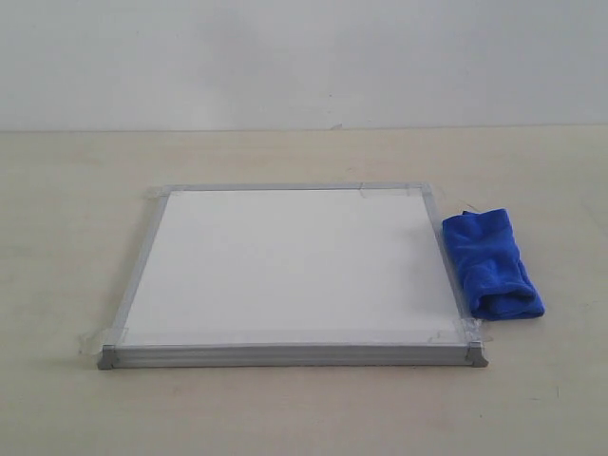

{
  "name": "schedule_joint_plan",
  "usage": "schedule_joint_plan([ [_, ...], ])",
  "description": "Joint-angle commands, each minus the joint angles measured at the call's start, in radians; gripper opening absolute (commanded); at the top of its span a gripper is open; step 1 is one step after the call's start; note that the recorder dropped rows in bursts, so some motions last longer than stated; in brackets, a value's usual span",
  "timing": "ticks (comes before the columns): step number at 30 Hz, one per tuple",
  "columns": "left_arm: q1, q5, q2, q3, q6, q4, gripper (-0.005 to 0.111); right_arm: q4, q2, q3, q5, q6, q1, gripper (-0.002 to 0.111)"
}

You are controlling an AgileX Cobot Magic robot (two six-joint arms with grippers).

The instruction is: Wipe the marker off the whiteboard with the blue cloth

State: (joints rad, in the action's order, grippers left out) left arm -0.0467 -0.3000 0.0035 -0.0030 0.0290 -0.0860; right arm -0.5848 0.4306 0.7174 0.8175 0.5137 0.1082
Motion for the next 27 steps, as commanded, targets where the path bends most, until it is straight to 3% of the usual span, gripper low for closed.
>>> schedule_joint_plan([
  [1, 0.003, 0.007, -0.003, 0.003, 0.002, 0.001, 0.005, 0.022, -0.079, -0.008, 0.047, -0.062, 0.001, 0.022],
  [6, 0.003, 0.007, -0.003, 0.003, 0.002, 0.001, 0.005, 0.050, -0.091, -0.008, 0.176, -0.080, 0.001, 0.000],
  [18, 0.003, 0.007, -0.003, 0.003, 0.002, 0.001, 0.005, 0.043, -0.091, -0.008, 0.168, -0.110, 0.001, 0.000],
  [24, 0.003, 0.007, -0.003, 0.003, 0.002, 0.001, 0.005, 0.095, -0.205, -0.010, 0.047, -0.112, -0.037, 0.000],
  [27, 0.003, 0.007, -0.003, 0.003, 0.002, 0.001, 0.005, 0.097, -0.290, -0.061, -0.139, -0.082, -0.073, 0.000],
])
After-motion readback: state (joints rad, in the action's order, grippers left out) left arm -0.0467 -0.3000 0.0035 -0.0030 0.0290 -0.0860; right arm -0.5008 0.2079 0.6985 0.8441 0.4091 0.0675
